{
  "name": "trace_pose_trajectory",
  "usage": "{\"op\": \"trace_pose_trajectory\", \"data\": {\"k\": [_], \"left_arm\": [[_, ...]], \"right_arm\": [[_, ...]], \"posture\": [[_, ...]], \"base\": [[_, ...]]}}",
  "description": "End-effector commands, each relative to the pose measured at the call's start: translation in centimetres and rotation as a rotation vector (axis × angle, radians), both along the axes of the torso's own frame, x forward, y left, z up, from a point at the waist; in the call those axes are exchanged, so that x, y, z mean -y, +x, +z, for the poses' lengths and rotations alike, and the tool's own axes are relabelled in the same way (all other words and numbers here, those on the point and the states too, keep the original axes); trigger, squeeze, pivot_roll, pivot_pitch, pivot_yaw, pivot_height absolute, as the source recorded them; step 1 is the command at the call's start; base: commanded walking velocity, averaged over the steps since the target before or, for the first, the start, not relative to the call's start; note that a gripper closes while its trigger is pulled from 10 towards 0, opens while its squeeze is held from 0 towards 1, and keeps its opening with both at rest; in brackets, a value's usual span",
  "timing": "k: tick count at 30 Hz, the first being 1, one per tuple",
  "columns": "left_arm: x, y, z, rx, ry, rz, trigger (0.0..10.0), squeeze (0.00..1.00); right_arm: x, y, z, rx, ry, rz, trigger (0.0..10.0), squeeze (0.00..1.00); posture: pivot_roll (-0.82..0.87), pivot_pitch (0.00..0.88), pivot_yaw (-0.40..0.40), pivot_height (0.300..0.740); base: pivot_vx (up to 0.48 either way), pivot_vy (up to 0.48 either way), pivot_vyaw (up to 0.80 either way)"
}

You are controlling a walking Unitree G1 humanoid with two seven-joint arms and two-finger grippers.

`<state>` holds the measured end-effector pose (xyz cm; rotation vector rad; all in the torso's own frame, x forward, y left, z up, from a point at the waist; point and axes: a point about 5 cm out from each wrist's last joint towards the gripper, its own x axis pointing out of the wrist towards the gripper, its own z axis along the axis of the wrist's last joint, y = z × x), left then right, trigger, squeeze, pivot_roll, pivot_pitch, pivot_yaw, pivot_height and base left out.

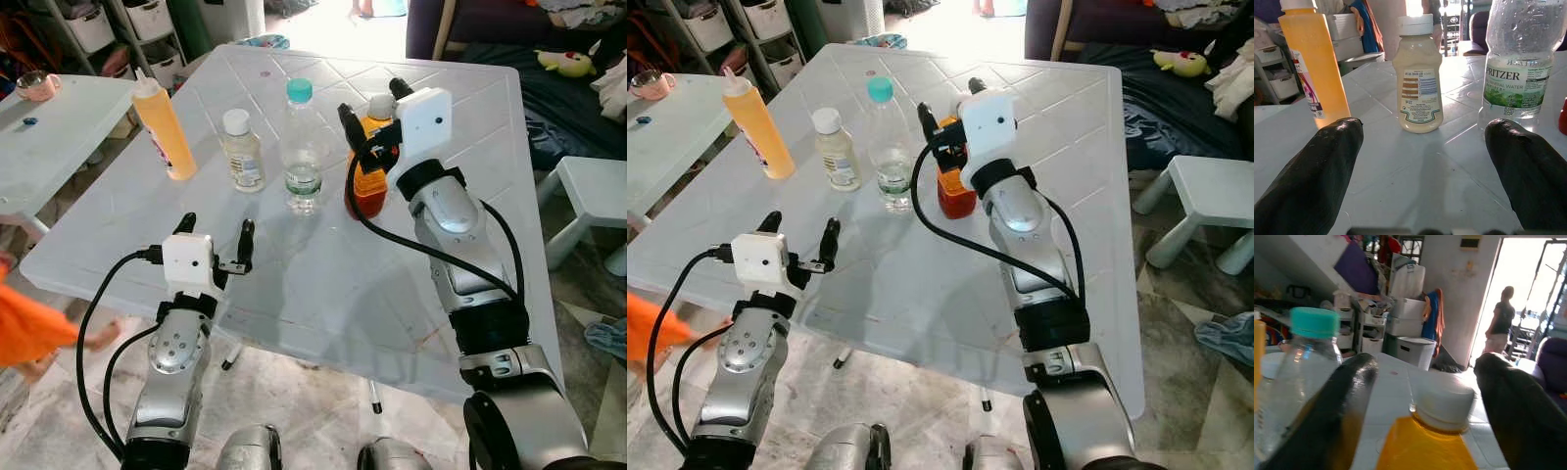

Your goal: Restocking fridge

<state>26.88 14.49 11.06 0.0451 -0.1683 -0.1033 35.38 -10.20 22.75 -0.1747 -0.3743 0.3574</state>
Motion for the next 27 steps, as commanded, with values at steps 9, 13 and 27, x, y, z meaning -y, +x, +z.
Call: {"op": "trace_pose_trajectory", "data": {"k": [9,13,27], "left_arm": [[-0.01,0.07,0.04,-0.004,0.021,-0.006,10.0,0.0],[0.0,0.12,0.02,-0.006,0.024,-0.006,10.0,0.0],[0.06,-0.08,-0.17,-0.015,0.026,-0.002,10.0,0.0]], "right_arm": [[0.38,0.97,0.41,-0.08,0.082,-0.03,10.0,0.0],[0.36,1.02,0.46,-0.085,0.092,-0.023,0.0,0.0],[0.2,0.69,-0.03,-0.107,0.043,0.011,0.0,0.0]], "posture": [[0.03,0.089,0.063,0.74],[0.03,0.089,0.062,0.74],[0.04,0.092,0.061,0.74]], "base": [[0.0,0.0,0.0],[0.0,0.0,0.0],[0.0,0.0,0.0]]}}
